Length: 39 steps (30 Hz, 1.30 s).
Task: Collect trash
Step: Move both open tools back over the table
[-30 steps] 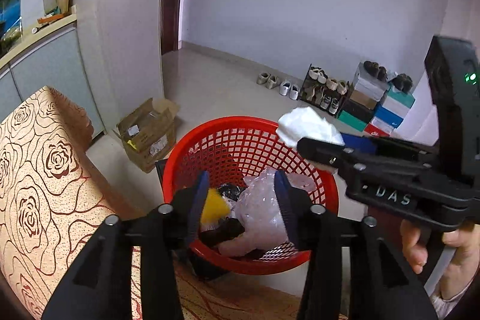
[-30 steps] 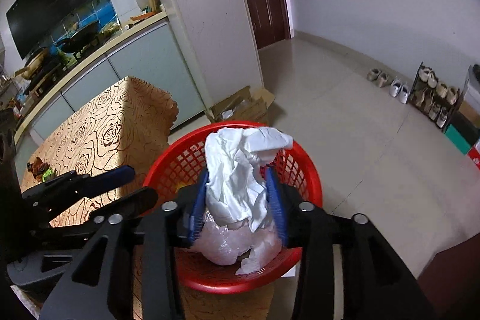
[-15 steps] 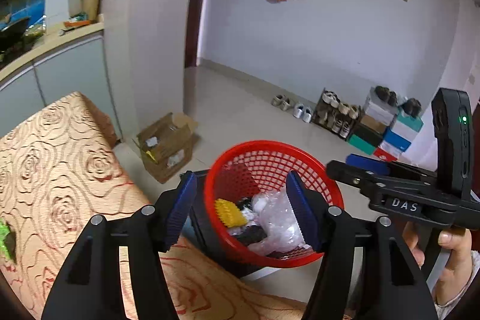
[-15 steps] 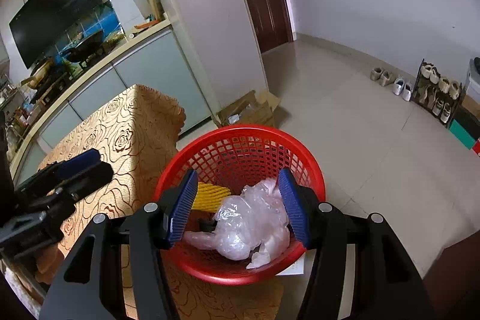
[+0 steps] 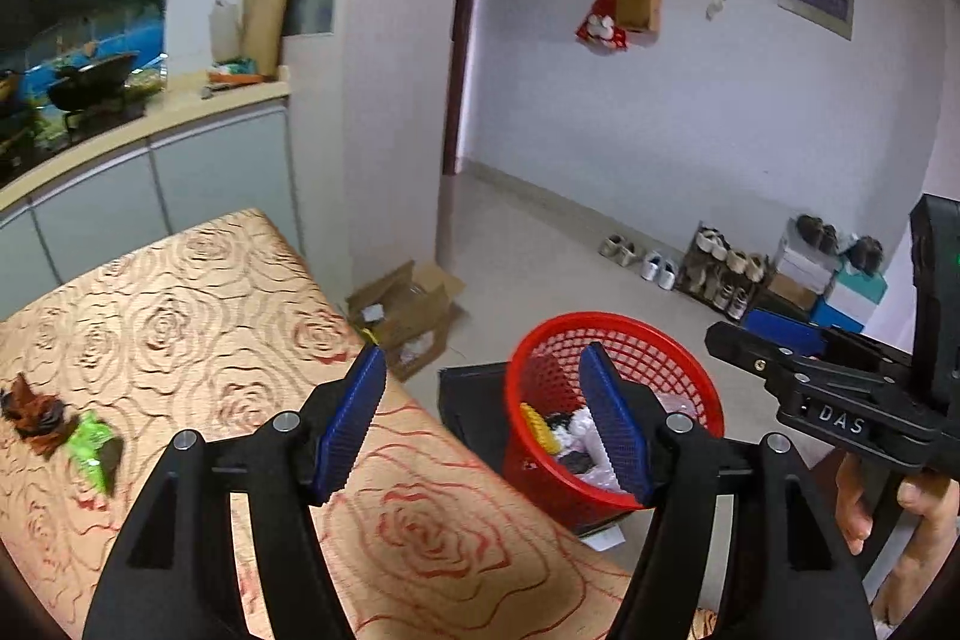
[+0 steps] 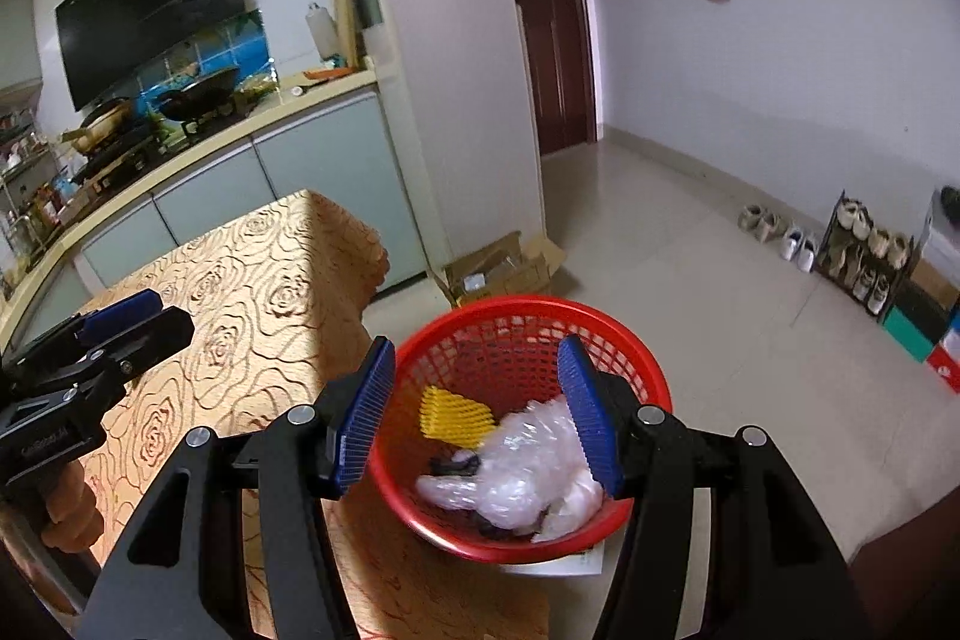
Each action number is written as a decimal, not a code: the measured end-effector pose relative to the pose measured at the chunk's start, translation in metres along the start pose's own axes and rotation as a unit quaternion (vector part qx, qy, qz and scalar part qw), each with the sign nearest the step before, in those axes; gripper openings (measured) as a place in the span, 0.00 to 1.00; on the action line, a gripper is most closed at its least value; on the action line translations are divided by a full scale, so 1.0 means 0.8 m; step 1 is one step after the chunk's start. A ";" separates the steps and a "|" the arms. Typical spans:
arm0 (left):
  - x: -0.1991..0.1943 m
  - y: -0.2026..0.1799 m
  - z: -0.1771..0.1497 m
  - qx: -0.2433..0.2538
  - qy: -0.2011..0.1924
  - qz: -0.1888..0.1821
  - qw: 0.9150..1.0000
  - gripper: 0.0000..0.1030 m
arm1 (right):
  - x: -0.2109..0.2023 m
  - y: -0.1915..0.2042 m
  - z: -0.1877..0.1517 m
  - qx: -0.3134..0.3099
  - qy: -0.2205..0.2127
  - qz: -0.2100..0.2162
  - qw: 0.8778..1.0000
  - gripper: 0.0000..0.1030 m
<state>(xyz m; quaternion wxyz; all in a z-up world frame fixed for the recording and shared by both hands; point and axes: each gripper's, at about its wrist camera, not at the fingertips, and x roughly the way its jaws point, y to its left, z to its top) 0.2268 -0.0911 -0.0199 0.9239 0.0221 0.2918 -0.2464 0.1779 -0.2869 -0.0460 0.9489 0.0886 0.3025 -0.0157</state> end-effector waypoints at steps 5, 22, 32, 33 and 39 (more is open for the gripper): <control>-0.026 0.014 -0.002 -0.010 -0.015 0.020 1.000 0.65 | -0.010 0.023 0.002 -0.011 -0.009 0.008 1.000 0.54; -0.119 0.113 -0.033 -0.076 -0.045 0.115 0.989 0.66 | -0.017 0.137 0.010 -0.050 -0.027 0.078 0.995 0.61; -0.172 0.197 -0.056 -0.129 -0.057 0.187 0.972 0.66 | -0.009 0.211 0.017 -0.075 -0.029 0.118 0.990 0.62; -0.176 0.205 -0.058 -0.135 -0.058 0.193 0.970 0.66 | -0.008 0.216 0.016 -0.076 -0.028 0.121 0.989 0.62; -0.199 0.261 -0.075 -0.177 -0.057 0.237 0.954 0.67 | 0.012 0.257 0.014 -0.090 -0.015 0.140 0.986 0.62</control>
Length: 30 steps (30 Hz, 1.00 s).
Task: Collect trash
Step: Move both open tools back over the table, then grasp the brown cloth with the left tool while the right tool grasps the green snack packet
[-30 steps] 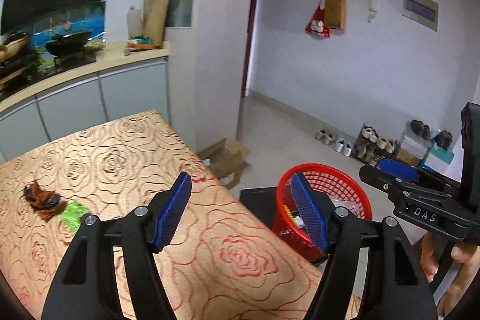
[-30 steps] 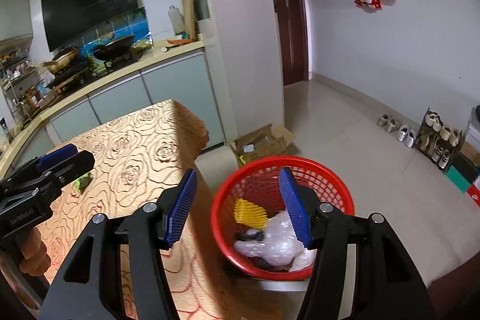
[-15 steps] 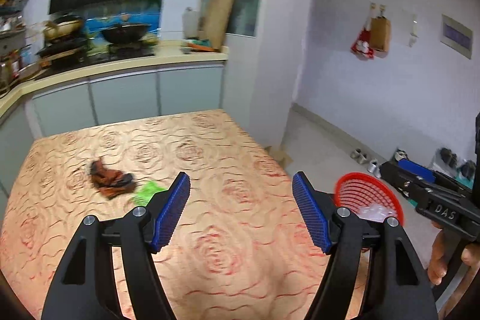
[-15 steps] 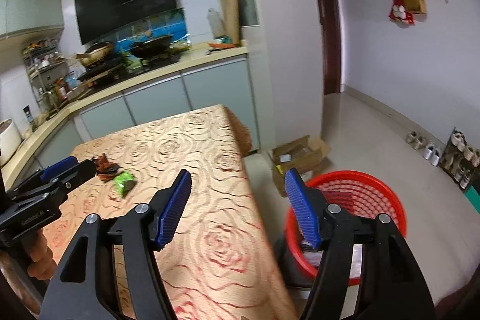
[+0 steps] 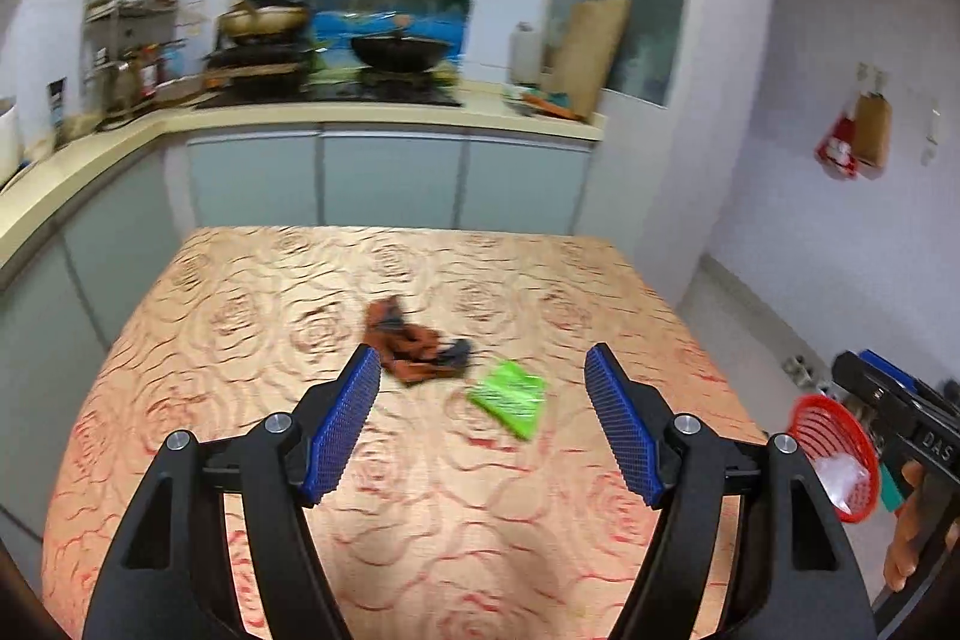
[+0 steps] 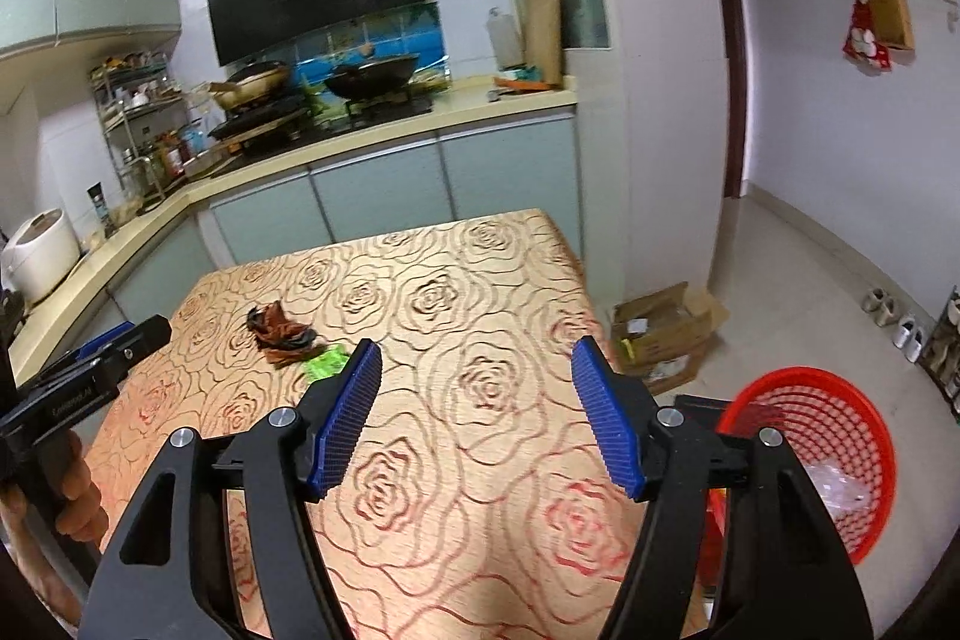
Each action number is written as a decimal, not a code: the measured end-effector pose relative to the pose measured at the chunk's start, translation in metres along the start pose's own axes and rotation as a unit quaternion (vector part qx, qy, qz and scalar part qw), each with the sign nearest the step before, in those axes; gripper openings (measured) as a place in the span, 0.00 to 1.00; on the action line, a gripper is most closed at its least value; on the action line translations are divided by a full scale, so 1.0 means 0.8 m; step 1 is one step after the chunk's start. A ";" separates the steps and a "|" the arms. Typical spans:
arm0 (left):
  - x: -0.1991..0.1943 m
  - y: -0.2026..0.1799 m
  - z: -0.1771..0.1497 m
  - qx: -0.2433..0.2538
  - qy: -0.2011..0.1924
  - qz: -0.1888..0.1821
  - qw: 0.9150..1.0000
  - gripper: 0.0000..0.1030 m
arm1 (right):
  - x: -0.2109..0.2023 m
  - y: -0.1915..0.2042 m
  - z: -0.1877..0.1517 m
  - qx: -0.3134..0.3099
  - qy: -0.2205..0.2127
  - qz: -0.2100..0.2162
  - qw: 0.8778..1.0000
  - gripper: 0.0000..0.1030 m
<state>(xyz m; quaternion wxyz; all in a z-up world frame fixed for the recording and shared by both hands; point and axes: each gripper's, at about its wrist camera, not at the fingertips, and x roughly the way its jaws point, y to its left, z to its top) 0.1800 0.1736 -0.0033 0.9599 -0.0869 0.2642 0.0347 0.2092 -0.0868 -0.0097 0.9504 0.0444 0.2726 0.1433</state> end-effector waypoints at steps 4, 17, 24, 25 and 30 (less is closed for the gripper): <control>0.010 0.030 0.003 -0.016 0.004 0.024 1.000 0.67 | 0.025 0.019 0.002 -0.005 0.012 0.012 1.000 0.62; 0.075 0.059 0.005 -0.024 0.038 0.036 0.998 0.67 | 0.099 0.054 -0.006 -0.026 0.056 0.032 0.998 0.66; 0.131 0.057 0.011 -0.018 0.061 0.030 0.998 0.67 | 0.128 0.051 -0.008 -0.029 0.072 0.030 0.997 0.66; 0.139 0.056 0.012 -0.016 0.065 0.030 0.997 0.67 | 0.132 0.051 -0.009 -0.030 0.073 0.029 0.996 0.66; 0.184 0.053 0.018 -0.005 0.085 0.034 0.996 0.67 | 0.155 0.055 -0.009 -0.037 0.084 0.031 0.995 0.66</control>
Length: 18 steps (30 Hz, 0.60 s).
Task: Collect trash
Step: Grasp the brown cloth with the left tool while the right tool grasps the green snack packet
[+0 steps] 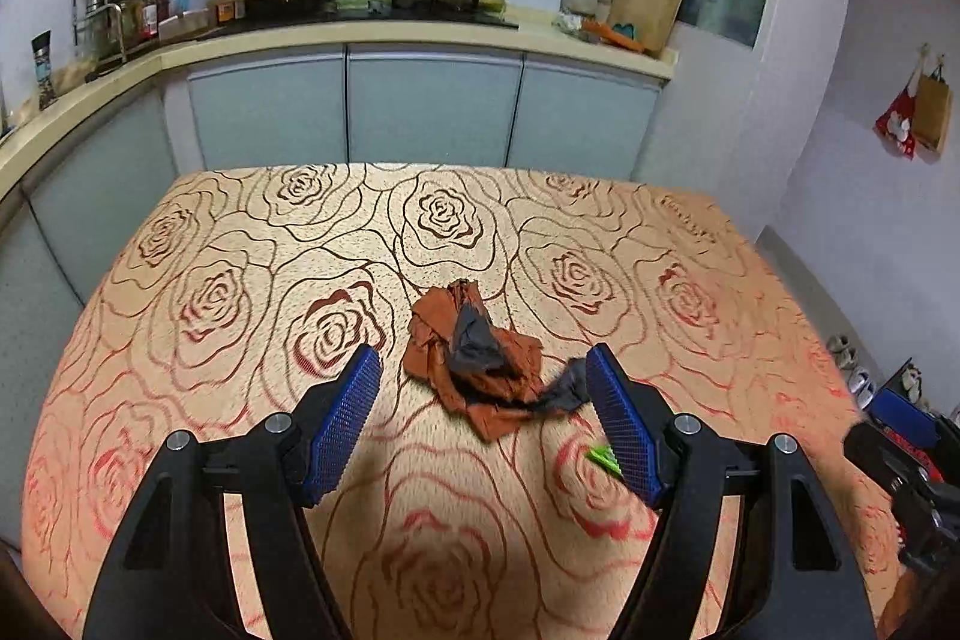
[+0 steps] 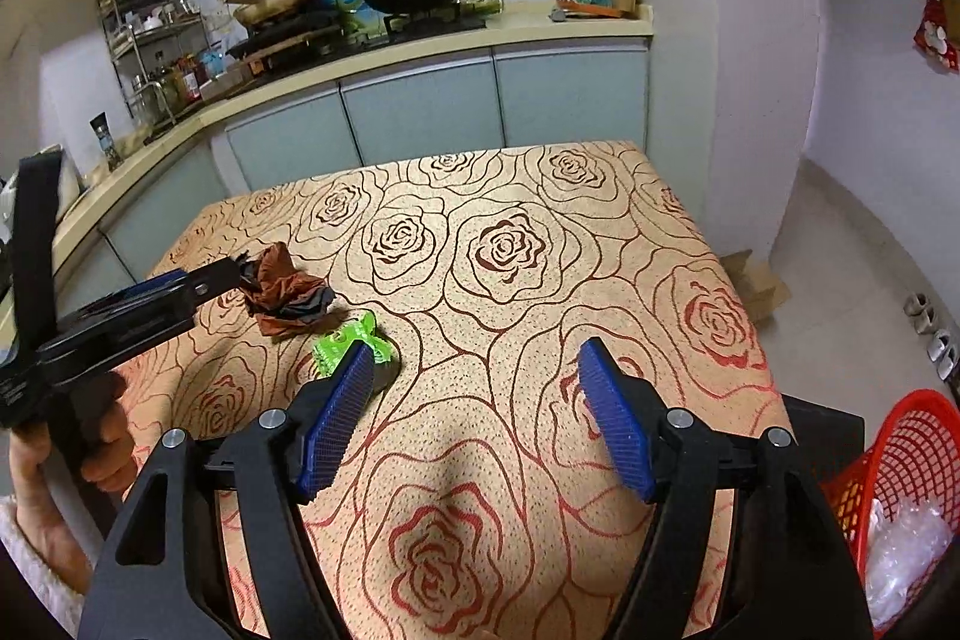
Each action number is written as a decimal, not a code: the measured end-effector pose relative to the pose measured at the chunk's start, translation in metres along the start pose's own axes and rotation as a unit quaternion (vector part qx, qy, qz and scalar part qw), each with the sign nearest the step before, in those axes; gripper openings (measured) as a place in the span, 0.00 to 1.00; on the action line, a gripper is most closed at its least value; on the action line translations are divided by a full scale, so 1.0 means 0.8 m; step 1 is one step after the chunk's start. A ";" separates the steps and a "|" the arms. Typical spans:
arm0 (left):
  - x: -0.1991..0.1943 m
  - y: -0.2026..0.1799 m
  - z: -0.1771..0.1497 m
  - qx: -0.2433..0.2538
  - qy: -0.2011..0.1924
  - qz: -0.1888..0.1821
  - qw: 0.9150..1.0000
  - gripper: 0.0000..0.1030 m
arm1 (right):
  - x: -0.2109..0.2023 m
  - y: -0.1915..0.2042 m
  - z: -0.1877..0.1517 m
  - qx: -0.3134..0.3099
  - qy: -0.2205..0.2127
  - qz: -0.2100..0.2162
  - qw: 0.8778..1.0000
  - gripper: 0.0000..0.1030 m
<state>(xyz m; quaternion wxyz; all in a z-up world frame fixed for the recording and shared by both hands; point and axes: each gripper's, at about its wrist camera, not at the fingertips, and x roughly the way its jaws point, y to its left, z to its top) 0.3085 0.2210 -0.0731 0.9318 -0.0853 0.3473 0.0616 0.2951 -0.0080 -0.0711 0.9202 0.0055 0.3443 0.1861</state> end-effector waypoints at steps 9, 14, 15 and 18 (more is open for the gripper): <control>0.048 0.012 0.005 -0.013 0.029 0.007 0.999 0.61 | 0.033 0.026 0.004 -0.053 0.024 0.016 0.998 0.80; 0.059 0.021 -0.001 -0.019 0.039 0.007 0.999 0.44 | 0.051 0.052 0.002 -0.093 0.037 0.025 0.995 0.80; 0.058 0.021 -0.001 -0.018 0.037 0.007 0.999 0.43 | 0.054 0.057 0.002 -0.098 0.039 0.025 0.994 0.80; 0.056 0.021 -0.001 -0.016 0.034 0.008 0.999 0.39 | 0.065 0.066 0.003 -0.107 0.046 0.028 0.993 0.81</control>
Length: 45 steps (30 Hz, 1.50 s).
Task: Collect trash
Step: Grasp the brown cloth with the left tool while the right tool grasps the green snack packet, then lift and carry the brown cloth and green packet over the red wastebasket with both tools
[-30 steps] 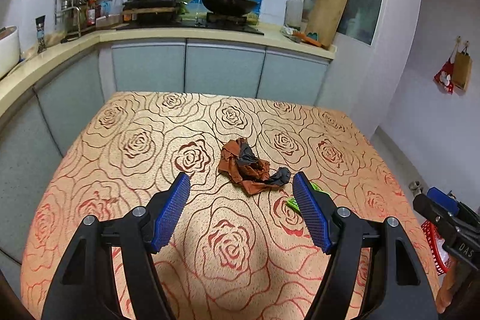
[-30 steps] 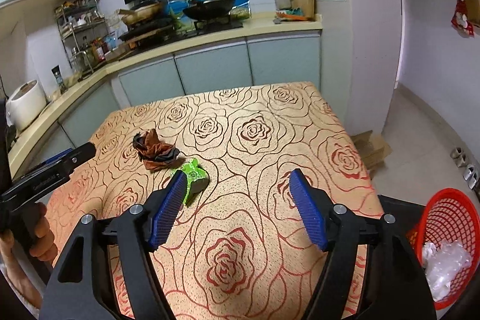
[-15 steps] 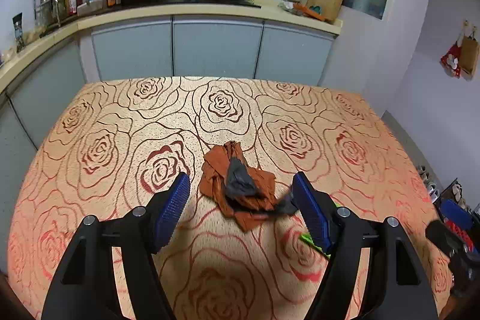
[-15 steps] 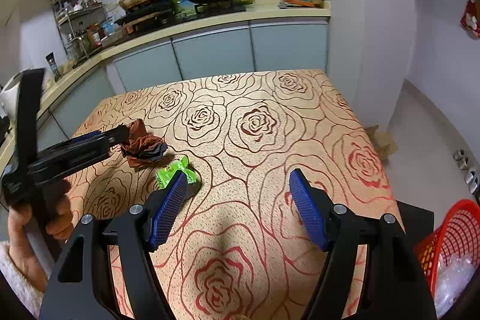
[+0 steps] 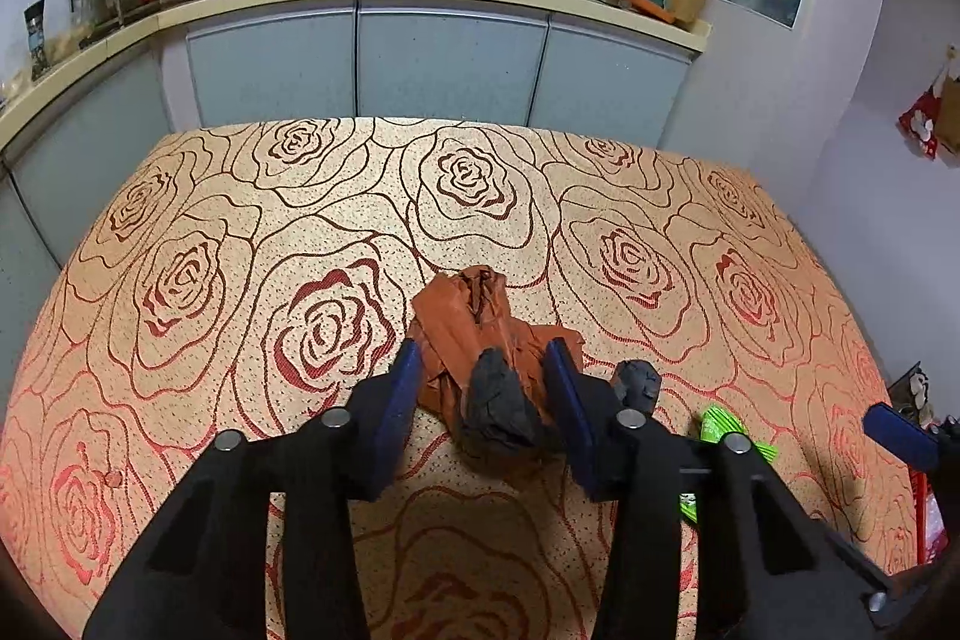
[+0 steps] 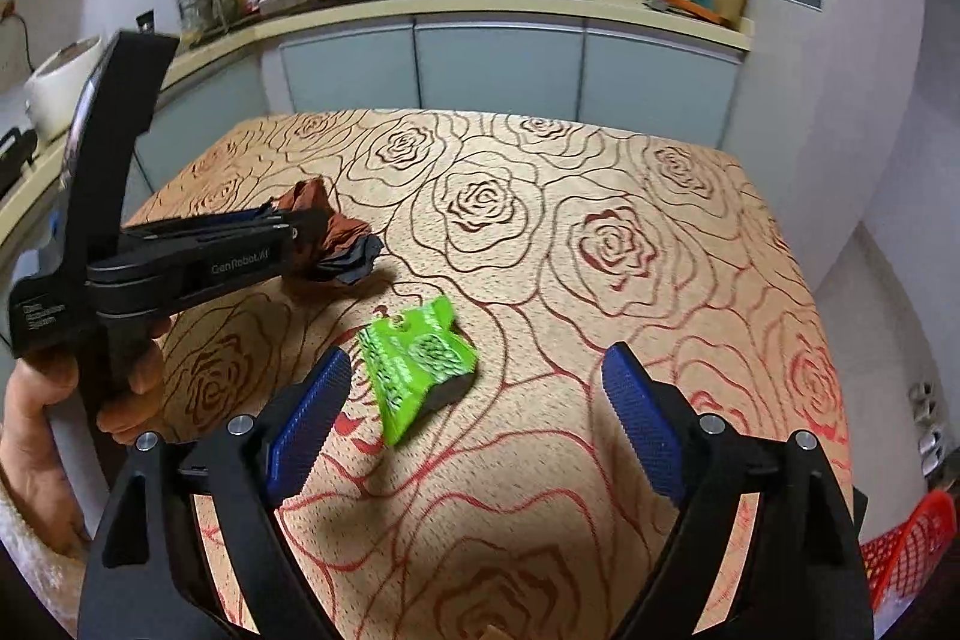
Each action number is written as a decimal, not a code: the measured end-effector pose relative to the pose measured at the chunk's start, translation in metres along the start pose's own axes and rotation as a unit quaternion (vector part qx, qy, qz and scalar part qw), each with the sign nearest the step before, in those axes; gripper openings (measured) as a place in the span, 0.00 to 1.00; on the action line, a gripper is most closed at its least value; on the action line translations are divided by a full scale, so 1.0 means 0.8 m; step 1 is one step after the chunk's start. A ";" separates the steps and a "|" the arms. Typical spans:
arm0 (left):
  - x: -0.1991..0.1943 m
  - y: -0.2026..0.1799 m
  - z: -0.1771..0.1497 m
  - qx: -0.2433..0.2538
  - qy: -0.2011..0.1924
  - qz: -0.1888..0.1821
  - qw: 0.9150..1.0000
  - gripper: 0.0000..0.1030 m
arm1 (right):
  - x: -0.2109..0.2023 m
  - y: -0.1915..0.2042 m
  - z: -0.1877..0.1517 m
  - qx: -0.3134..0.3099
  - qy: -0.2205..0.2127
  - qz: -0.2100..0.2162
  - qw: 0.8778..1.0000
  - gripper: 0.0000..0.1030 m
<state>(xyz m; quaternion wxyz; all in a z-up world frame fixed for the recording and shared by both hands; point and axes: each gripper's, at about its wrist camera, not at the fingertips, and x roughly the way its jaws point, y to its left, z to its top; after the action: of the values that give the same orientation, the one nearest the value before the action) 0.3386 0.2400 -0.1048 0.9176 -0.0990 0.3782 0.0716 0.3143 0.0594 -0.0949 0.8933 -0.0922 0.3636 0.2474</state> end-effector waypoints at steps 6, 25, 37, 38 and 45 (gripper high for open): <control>-0.006 0.006 0.000 -0.002 -0.011 0.001 1.000 0.27 | 0.028 0.007 0.005 -0.004 0.024 0.006 1.000 0.80; -0.018 0.016 0.004 -0.013 -0.026 -0.012 1.000 0.27 | 0.063 0.016 0.002 -0.019 0.059 0.017 0.998 0.39; -0.041 -0.002 0.007 0.010 -0.053 0.003 0.999 0.27 | 0.023 -0.006 0.004 0.022 0.022 0.014 0.999 0.36; -0.048 -0.005 0.006 0.013 -0.058 0.003 0.998 0.27 | 0.015 -0.009 0.006 0.024 0.014 0.011 1.000 0.36; -0.098 -0.022 -0.006 0.033 -0.085 0.022 0.996 0.27 | -0.040 -0.015 0.018 0.034 -0.034 0.008 0.999 0.36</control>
<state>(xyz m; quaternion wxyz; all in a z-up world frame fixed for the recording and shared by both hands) 0.2841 0.2171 -0.0505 0.9475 -0.0537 0.3029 0.0874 0.3091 0.0420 -0.0627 0.9056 -0.0502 0.3424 0.2451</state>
